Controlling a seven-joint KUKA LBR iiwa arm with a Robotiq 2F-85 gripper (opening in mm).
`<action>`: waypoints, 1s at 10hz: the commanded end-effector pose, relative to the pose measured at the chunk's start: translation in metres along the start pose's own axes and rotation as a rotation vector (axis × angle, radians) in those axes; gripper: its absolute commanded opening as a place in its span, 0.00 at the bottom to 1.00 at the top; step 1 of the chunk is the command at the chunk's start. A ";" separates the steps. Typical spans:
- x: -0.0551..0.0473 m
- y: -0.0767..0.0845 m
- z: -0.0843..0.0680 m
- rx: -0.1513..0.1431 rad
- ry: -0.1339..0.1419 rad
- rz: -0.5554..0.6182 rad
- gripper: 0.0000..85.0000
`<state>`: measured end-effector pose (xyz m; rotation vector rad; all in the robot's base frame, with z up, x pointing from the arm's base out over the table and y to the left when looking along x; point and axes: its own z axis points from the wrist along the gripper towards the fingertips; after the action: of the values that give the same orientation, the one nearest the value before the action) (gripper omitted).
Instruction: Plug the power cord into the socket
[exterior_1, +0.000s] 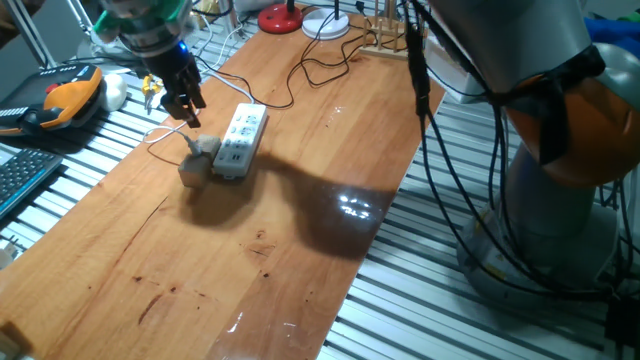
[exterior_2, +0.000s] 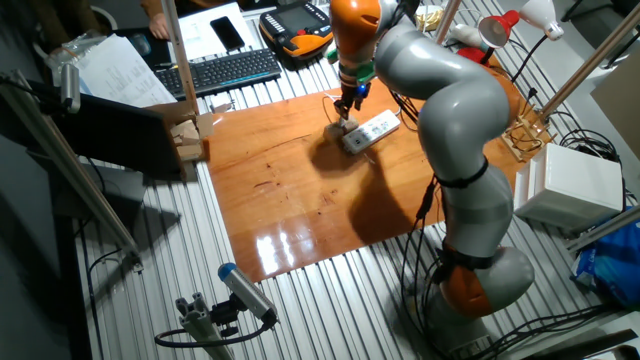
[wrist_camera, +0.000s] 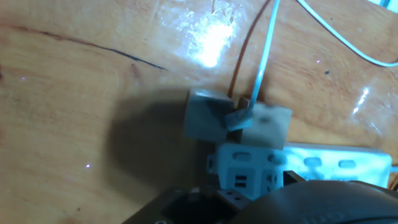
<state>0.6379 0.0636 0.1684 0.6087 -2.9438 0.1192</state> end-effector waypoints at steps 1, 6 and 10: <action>-0.003 -0.002 0.004 -0.006 0.002 -0.001 0.60; -0.022 -0.004 0.031 -0.033 0.024 -0.019 0.60; -0.032 -0.002 0.040 -0.061 0.015 -0.040 0.60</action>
<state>0.6633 0.0705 0.1246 0.6544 -2.9079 0.0304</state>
